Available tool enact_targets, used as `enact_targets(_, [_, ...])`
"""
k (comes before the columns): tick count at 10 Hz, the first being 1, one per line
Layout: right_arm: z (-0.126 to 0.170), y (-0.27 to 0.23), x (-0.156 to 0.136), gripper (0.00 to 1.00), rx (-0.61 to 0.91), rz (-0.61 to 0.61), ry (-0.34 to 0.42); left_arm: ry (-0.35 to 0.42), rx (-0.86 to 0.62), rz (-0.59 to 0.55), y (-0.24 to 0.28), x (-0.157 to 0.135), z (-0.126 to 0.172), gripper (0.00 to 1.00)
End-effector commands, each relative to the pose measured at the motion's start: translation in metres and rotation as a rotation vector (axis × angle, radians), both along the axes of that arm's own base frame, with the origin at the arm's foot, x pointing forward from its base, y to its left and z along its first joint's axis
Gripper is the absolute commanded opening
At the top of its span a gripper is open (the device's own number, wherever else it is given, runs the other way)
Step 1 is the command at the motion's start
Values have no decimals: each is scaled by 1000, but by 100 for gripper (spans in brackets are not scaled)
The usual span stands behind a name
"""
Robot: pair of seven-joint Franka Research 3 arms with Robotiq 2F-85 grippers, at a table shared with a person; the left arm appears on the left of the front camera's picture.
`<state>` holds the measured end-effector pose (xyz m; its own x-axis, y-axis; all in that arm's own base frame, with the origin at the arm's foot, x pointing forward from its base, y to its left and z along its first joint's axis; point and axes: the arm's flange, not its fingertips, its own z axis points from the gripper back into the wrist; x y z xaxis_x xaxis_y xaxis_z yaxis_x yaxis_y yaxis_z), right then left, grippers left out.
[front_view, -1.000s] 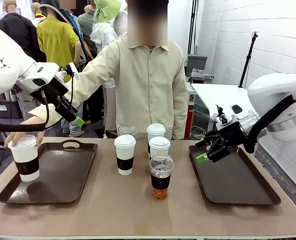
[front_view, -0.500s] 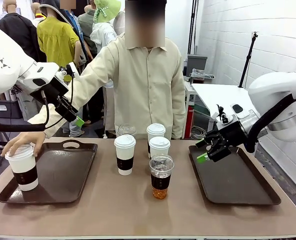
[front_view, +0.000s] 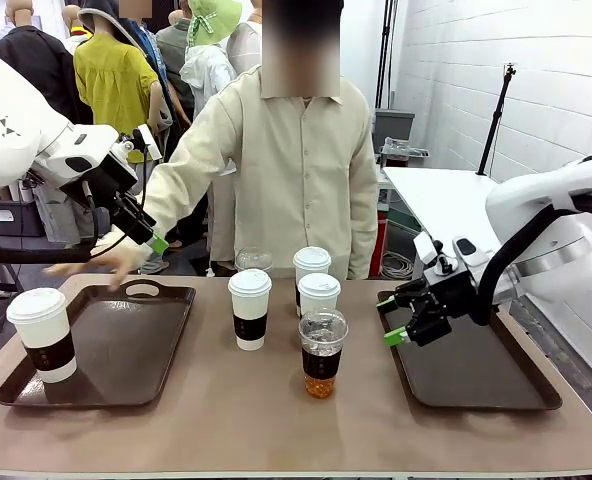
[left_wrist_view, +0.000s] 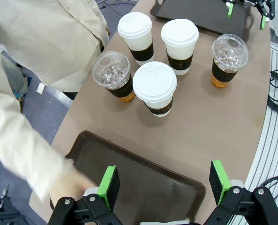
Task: Distribute the coffee onto the tray.
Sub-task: Pick up one iced Americano and place it on the right Handle tray.
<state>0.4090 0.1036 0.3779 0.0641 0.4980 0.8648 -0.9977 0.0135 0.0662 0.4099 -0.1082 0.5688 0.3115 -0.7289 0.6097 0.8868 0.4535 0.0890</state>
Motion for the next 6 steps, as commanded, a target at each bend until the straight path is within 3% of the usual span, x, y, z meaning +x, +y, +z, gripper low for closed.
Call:
enact_targets(1, [-17, -3, 19, 100, 81, 74, 1, 3, -6, -1, 2, 1, 0, 100])
enact_targets(6, [-56, 6, 35, 100, 127, 11, -42, 3, -6, -1, 2, 1, 0, 100])
